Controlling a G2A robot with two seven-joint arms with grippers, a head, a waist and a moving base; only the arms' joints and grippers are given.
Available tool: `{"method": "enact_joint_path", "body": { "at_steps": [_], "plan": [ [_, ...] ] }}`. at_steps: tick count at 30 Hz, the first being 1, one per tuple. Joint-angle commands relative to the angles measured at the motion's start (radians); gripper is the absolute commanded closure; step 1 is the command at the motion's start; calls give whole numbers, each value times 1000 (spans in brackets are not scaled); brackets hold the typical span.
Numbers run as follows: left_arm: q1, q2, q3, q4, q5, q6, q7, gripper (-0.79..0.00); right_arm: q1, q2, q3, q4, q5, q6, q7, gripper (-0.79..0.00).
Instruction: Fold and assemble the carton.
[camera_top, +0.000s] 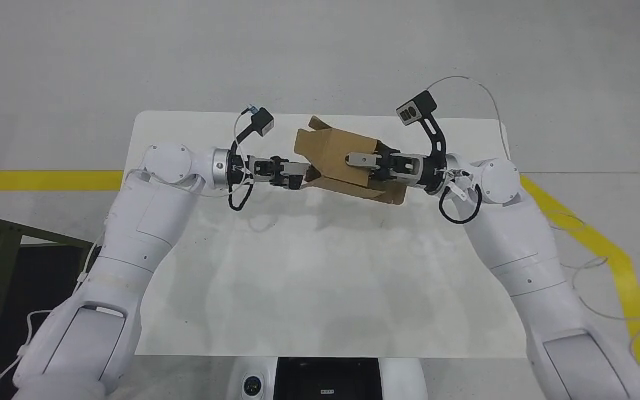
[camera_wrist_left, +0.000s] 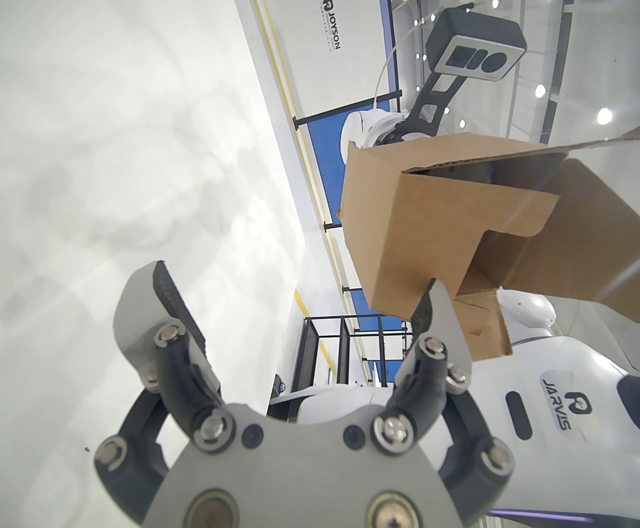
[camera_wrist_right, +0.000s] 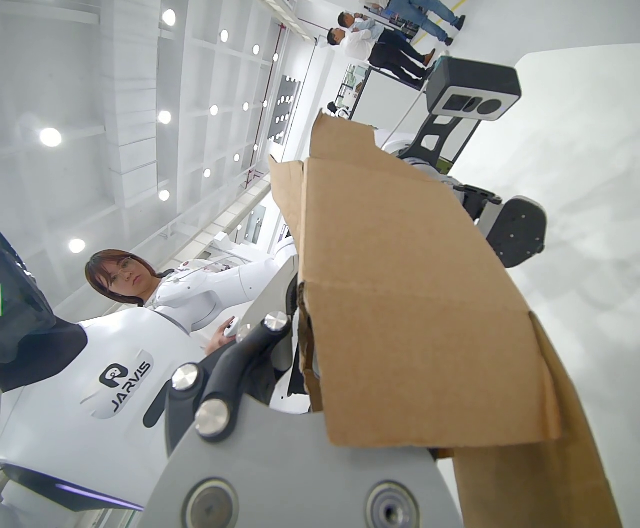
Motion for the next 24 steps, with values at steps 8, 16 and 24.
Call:
{"method": "enact_joint_path", "body": {
  "at_steps": [8, 16, 24],
  "plan": [
    [-2, 0, 5, 0, -4, -1, 2, -785, -6, -6, -19, -19, -4, 4, 9, 0],
    [-9, -3, 14, 10, -9, -6, 4, -785, -5, -9, -24, -24, -6, 8, 14, 0],
    [-26, -7, 24, 26, -14, -7, 0, -785, 7, -13, -23, -1, -5, 7, 13, 0]
  ]
}}
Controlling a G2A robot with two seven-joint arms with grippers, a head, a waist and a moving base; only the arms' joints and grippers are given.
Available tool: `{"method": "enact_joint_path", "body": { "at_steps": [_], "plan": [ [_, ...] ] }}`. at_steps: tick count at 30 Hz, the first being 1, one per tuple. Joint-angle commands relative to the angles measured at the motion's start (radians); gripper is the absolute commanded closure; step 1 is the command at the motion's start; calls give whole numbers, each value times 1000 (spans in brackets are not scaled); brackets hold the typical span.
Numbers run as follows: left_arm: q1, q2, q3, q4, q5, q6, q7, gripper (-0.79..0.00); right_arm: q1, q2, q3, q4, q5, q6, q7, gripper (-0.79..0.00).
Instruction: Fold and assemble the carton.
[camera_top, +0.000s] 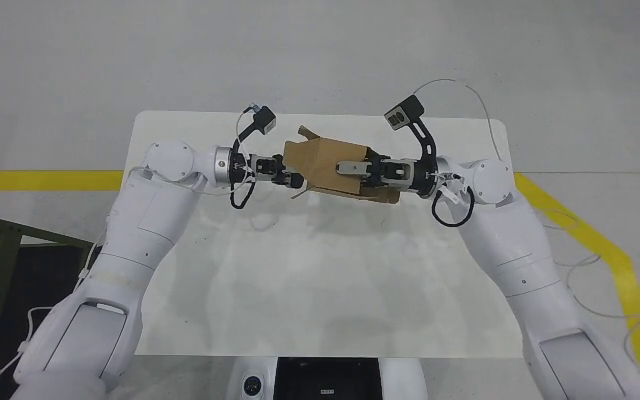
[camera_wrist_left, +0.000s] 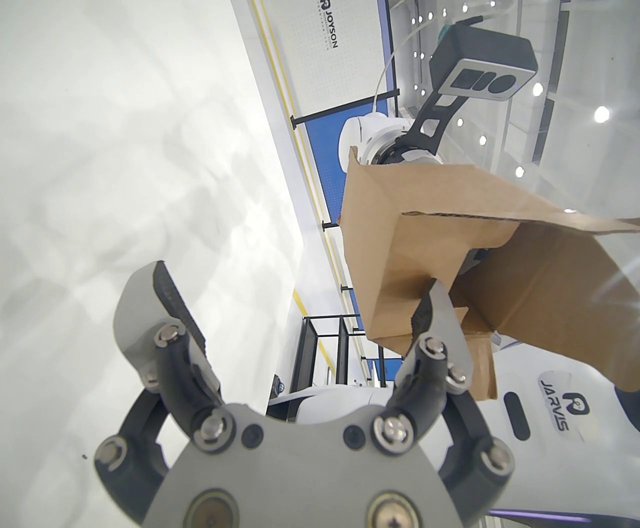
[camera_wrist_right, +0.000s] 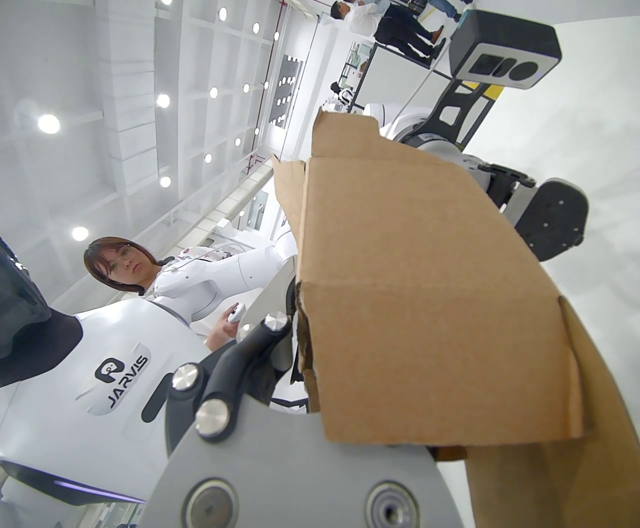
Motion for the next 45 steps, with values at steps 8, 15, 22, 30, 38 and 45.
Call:
{"method": "enact_joint_path", "body": {
  "at_steps": [8, 15, 22, 30, 38, 45],
  "plan": [
    [-24, -9, 26, 20, -4, 3, -24, -785, 7, -2, 8, 24, 2, -1, 2, 0],
    [-47, -14, 41, 36, 9, -1, -31, -785, 9, -4, 7, 26, -2, 0, 8, 0],
    [-63, -20, 58, 45, 20, -5, -36, -785, 14, -5, 9, 35, -5, -1, 10, 0],
    [-65, -18, 50, 62, 28, -21, -9, -785, 5, -2, 28, 49, -2, -2, 13, 0],
    [-43, 4, 16, 39, 101, -13, 15, -785, -14, 10, 81, 64, 1, -1, -9, 0],
    [-16, 10, 35, -29, 139, 22, -17, -785, -23, 14, 98, 67, -28, 9, -64, 0]
  ]
}}
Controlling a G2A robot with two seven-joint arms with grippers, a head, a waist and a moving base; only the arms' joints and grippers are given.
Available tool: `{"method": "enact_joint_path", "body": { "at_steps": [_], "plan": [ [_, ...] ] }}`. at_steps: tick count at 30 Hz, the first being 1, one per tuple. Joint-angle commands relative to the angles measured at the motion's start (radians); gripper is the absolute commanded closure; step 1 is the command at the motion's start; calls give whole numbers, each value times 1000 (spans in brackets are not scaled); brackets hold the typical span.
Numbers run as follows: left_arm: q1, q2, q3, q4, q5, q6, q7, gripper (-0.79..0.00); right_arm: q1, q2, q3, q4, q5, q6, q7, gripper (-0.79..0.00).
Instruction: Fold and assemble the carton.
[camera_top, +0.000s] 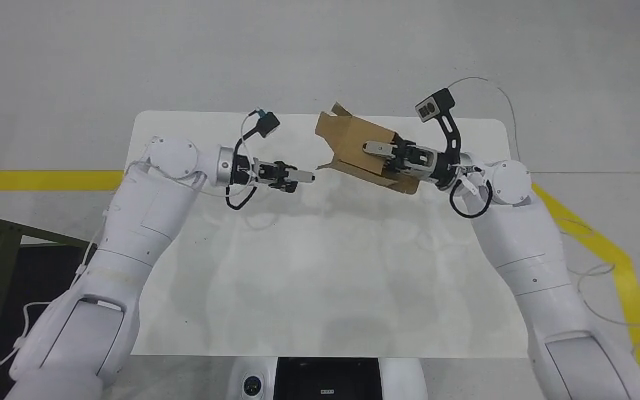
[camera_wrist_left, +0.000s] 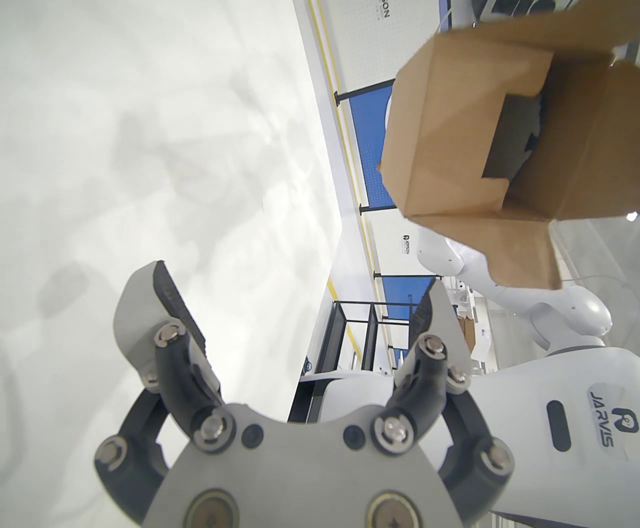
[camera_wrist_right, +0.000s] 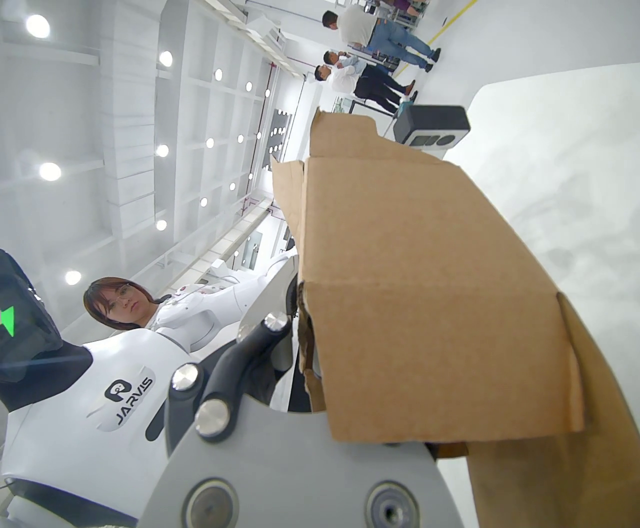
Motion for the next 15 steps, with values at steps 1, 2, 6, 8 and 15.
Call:
{"method": "enact_joint_path", "body": {
  "at_steps": [1, 2, 6, 8, 15],
  "plan": [
    [3, -1, 4, -13, -6, 5, -1, -785, -2, -1, -3, -4, -15, 3, -17, 0],
    [3, -2, 6, -19, -10, 5, 0, -785, -4, -1, -6, -7, -21, 5, -24, 0],
    [1, -4, 2, -18, -37, -1, 18, -785, -9, -4, -22, -19, -44, 6, -34, 0],
    [-4, -3, 1, -13, -34, -1, 20, -785, -12, -4, -27, -23, -53, 5, -30, 0],
    [-12, -4, 5, -10, -37, 4, 20, -785, -21, -5, -40, -42, -72, 5, -11, 0]
  ]
}}
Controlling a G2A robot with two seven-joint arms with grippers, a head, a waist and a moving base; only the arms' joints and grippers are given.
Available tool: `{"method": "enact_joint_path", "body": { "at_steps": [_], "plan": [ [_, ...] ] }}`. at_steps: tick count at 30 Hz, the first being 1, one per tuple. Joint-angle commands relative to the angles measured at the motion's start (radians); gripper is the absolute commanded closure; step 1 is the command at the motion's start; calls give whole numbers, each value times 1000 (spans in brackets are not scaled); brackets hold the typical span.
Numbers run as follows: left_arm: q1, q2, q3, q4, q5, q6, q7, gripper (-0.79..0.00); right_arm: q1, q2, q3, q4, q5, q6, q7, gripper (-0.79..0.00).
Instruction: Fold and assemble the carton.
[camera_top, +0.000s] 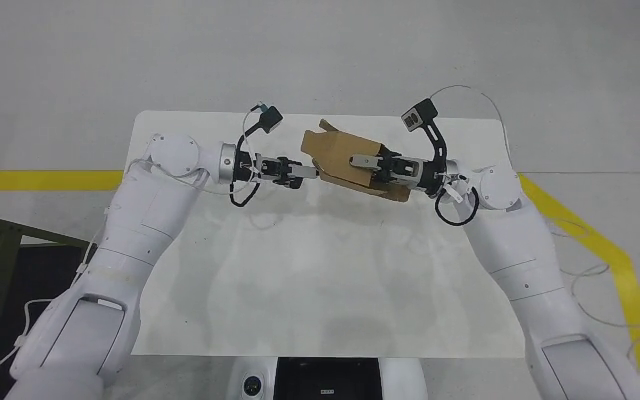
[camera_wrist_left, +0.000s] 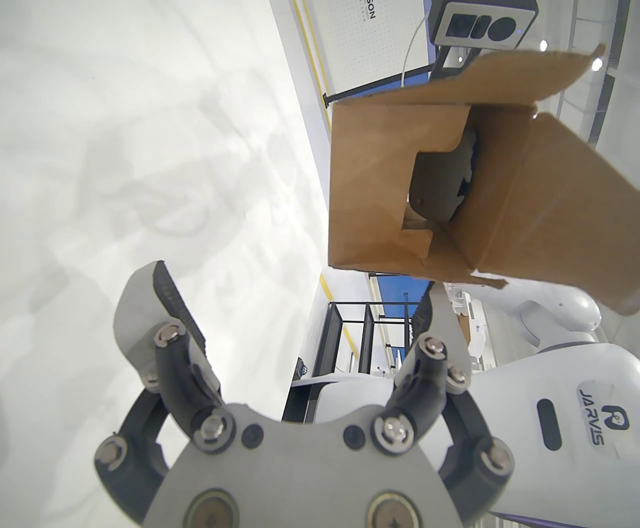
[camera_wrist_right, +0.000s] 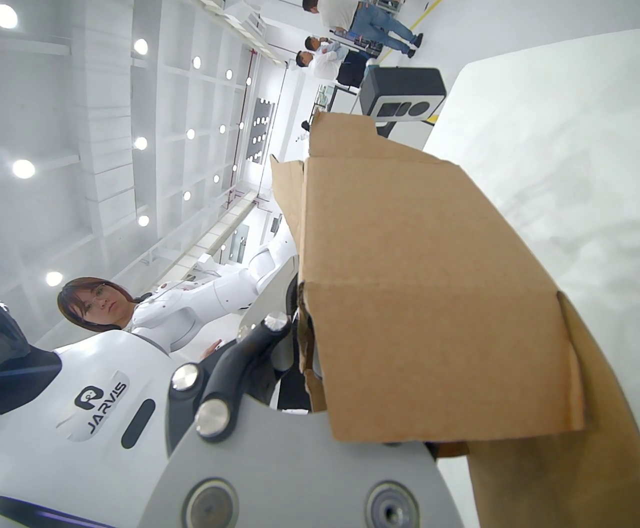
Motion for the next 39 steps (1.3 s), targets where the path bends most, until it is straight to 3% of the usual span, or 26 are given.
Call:
{"method": "enact_joint_path", "body": {
  "at_steps": [1, 22, 39],
  "plan": [
    [-2, -2, 6, -2, -3, 2, -2, -785, -1, -1, -6, -7, -5, 0, 4, 0],
    [-24, -16, 44, 19, -25, -2, -15, -785, 3, 0, -3, -3, 3, -2, 38, 0],
    [-32, 6, -15, 15, 29, -16, 55, -785, -6, 23, 24, 32, 17, 20, 247, 0]
  ]
}}
